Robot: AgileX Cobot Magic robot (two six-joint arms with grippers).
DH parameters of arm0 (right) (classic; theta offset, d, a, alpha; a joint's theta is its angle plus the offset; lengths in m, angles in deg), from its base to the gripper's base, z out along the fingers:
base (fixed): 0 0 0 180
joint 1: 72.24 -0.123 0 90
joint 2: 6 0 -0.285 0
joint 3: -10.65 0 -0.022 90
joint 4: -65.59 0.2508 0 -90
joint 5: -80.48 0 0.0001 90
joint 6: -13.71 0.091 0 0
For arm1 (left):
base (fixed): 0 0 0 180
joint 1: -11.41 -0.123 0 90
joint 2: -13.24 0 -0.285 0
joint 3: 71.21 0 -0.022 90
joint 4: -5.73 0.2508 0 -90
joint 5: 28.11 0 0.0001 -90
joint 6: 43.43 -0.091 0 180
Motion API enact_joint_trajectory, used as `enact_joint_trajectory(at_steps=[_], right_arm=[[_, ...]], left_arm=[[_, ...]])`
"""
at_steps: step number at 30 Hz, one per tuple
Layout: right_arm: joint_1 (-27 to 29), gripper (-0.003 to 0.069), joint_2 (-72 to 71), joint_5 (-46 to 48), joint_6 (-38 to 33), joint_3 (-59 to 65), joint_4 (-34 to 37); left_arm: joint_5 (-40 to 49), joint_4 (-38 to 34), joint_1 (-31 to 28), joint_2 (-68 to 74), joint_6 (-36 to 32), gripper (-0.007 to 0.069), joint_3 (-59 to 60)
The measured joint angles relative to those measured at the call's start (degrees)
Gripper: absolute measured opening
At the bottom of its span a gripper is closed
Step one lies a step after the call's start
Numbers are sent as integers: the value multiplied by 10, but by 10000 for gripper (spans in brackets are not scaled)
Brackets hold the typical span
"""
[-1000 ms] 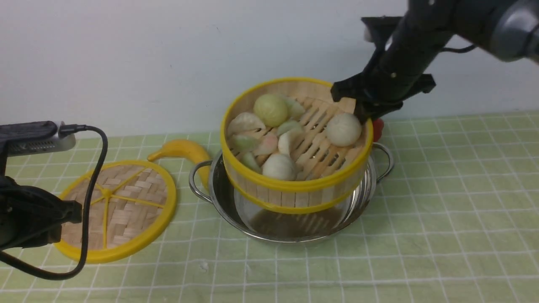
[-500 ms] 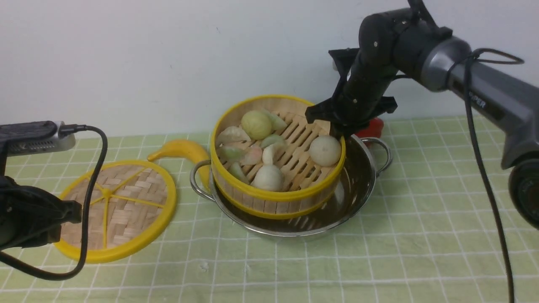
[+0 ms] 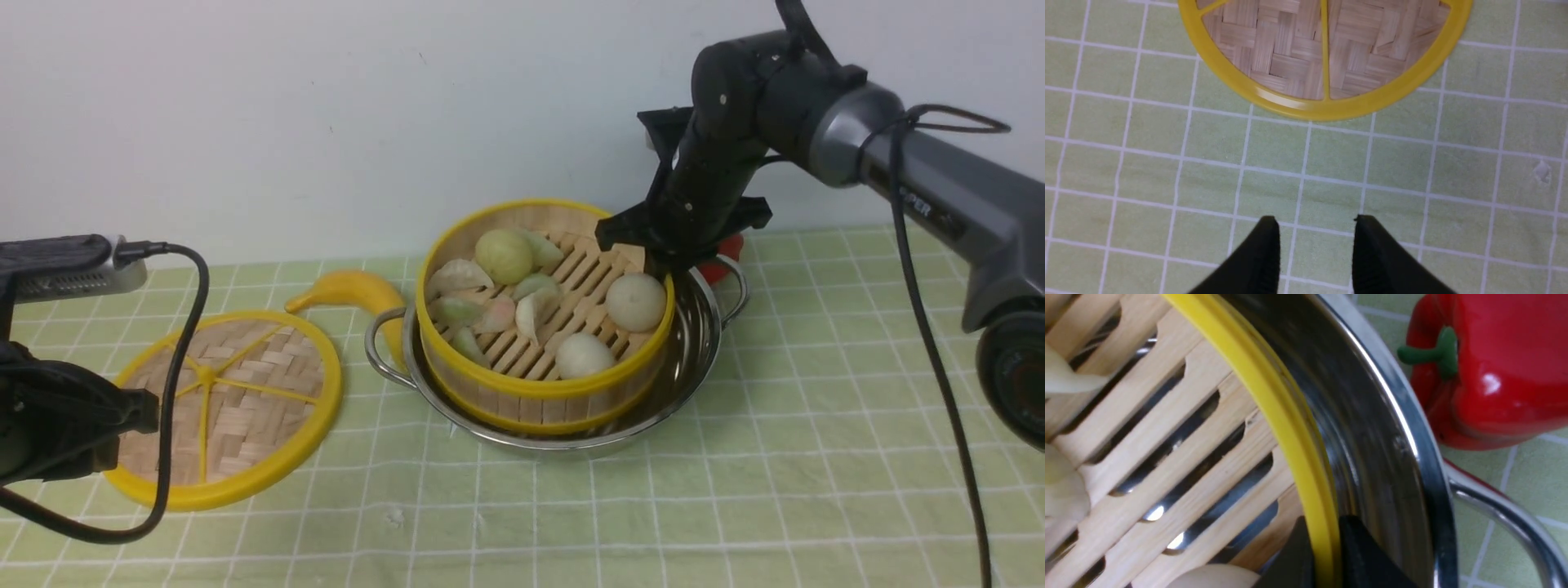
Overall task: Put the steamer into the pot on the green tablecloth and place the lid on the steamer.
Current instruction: 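Place the bamboo steamer basket of food into the steel pot with the right gripper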
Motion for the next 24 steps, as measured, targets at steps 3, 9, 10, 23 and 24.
enact_joint_trajectory(at_steps=[3, 9, 10, 23, 24], right_arm=[[0, 78, 0, 1, 0, 0, -20], [0, 78, 0, 3, 0, 1, -22], [0, 78, 0, 3, 0, 1, -23], [0, 90, 17, 3, -1, 1, -16], [0, 104, 17, 2, -1, 1, -15]], left_arm=[[0, 0, 0, 0, 0, 243, 0], [0, 0, 0, 0, 0, 243, 0], [0, 0, 0, 0, 0, 243, 0], [0, 0, 0, 0, 0, 243, 0], [0, 0, 0, 0, 0, 243, 0]])
